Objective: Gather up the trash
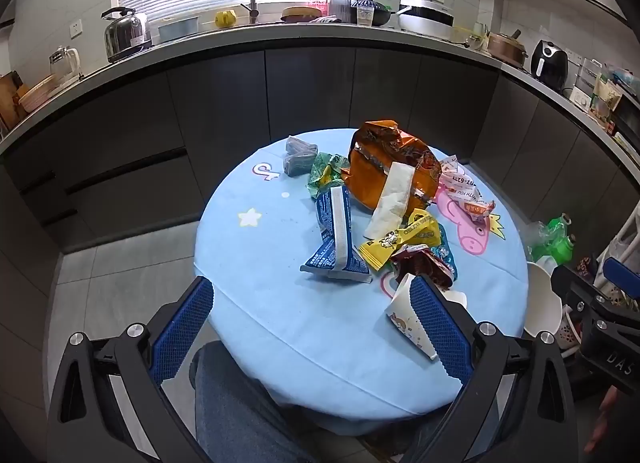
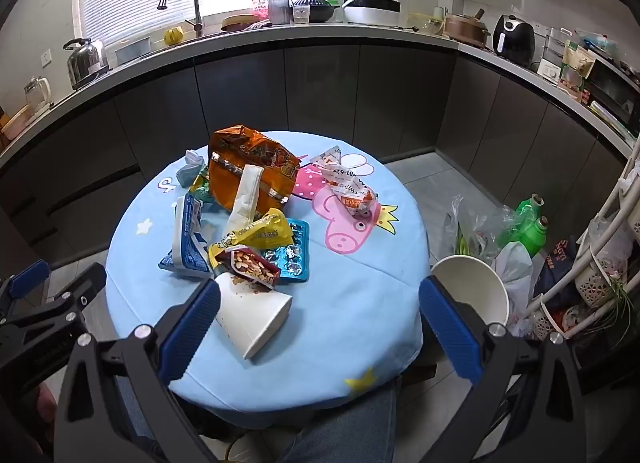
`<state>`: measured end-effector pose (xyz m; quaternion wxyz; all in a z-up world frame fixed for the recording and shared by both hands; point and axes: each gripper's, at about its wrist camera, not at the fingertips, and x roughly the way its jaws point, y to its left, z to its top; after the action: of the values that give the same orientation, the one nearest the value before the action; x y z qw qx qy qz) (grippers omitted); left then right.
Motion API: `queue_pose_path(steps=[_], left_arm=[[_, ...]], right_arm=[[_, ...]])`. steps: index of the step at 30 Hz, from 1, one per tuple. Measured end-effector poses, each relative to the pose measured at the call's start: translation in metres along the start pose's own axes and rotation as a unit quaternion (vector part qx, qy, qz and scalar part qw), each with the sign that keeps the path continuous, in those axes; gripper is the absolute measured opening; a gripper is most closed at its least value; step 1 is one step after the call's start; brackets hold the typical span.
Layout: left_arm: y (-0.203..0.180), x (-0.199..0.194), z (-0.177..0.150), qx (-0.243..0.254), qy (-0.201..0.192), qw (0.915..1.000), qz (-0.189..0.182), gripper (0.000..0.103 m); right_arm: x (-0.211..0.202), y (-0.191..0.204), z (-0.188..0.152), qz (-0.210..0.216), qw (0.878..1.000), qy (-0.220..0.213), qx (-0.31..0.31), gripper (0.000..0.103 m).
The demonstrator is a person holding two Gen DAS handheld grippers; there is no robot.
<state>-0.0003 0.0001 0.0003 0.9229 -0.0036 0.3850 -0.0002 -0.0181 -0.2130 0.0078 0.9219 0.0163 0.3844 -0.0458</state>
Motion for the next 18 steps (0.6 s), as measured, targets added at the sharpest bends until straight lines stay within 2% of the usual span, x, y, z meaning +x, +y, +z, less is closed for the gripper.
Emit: queue_pose_path(steps=[18], left_arm=[[-0.0001, 0.0002, -0.0001, 0.001, 0.002, 1.0000, 0.001, 0.094]], right_arm=[[0.0028, -0.0004, 0.0021, 0.000, 1.000, 0.004, 0.000, 0.100]])
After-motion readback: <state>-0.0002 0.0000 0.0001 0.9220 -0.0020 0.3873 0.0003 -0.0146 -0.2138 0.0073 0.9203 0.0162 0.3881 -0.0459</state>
